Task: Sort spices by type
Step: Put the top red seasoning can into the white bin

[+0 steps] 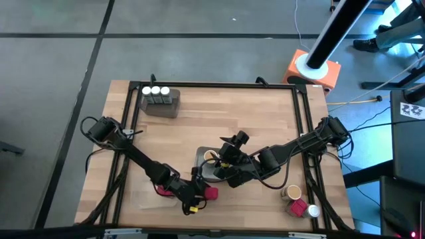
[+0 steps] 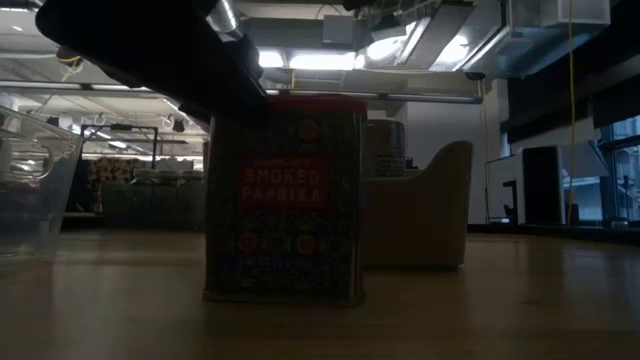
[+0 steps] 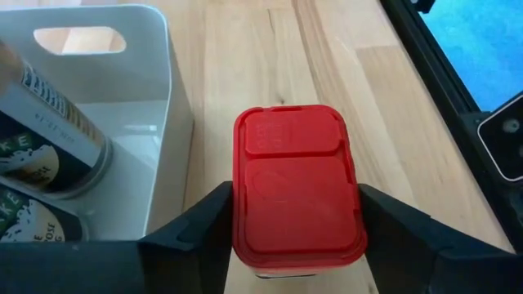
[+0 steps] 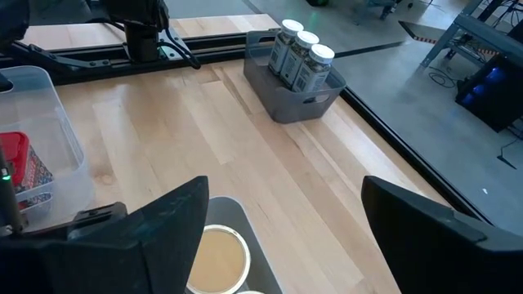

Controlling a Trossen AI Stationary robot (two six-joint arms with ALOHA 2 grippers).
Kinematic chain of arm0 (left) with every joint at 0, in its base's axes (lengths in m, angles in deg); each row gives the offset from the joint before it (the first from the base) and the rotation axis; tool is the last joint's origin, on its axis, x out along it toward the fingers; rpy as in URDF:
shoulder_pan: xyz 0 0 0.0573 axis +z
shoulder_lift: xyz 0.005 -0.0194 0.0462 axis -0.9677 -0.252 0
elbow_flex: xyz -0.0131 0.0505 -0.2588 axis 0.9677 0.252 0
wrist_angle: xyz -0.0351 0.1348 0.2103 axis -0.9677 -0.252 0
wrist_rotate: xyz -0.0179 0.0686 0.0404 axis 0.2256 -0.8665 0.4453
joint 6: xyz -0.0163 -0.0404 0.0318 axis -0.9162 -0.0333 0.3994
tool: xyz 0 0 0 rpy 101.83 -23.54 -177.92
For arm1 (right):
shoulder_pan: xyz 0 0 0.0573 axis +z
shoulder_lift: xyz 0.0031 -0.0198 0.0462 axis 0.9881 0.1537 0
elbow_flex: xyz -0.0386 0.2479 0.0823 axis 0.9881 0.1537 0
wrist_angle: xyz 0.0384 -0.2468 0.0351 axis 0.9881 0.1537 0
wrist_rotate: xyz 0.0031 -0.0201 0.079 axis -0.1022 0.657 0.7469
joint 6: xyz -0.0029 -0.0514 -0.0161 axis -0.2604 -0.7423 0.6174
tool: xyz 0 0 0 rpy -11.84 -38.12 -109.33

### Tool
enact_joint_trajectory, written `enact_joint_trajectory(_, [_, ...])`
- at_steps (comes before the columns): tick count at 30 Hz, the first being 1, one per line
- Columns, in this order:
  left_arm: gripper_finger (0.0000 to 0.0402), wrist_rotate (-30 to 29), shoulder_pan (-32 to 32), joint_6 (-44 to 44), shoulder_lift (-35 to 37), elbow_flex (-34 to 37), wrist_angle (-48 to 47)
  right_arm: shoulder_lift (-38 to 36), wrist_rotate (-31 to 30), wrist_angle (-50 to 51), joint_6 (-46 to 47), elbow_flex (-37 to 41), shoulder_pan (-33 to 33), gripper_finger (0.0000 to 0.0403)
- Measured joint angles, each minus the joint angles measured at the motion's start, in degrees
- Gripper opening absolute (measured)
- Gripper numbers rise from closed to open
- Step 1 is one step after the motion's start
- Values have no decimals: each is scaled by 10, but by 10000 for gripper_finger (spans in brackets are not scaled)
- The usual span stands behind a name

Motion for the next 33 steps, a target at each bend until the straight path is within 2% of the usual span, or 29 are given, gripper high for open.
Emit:
enact_joint_trajectory(7, [202, -4, -16, 12, 34, -2, -29, 0, 0, 5, 0, 0, 0, 321])
enact_joint_trajectory(16, [203, -54, -51, 2, 161, -4, -151, 0, 0, 6, 0, 0, 0, 321])
enact_joint_trajectory(24, [207, -58, -92, -85, 286, -4, -328, 0, 0, 6, 0, 0, 0, 321])
enact_joint_trajectory(33, [208, -7, -163, -277, 384, -4, -497, 0, 0, 6, 0, 0, 0, 321])
